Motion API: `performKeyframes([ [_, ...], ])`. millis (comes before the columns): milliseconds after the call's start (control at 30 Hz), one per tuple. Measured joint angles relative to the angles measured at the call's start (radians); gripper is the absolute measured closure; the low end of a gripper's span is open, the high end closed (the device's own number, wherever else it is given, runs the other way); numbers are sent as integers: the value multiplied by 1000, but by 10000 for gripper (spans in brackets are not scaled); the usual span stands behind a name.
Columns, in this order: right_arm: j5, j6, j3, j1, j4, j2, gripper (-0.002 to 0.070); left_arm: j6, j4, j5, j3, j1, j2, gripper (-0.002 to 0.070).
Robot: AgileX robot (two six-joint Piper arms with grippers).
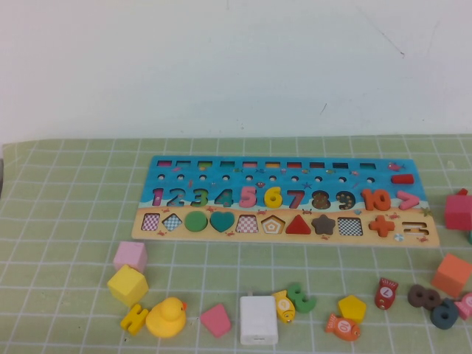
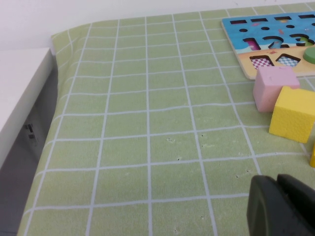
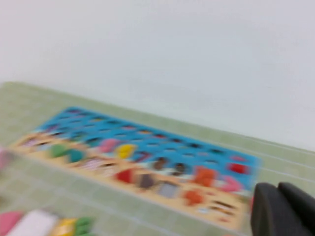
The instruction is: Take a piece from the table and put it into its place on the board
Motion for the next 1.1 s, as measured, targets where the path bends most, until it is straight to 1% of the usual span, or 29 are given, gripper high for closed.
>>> performKeyframes([
  [300,0,0,1,-377,0,-13,678,0,0,0,0,0,0,677],
  [400,0,0,2,-473,0,-34,678,0,0,0,0,0,0,677],
  [467,0,0,2,-514,0,-56,678,0,0,0,0,0,0,677],
  [533,0,0,2,-540,0,-88,678,0,0,0,0,0,0,677],
  [733,0,0,2,-548,0,-188,678,0,0,0,0,0,0,677],
  [967,0,0,4,-548,0,-193,678,0,0,0,0,0,0,677],
  [1100,-54,0,52,-548,-4,-171,678,0,0,0,0,0,0,677],
])
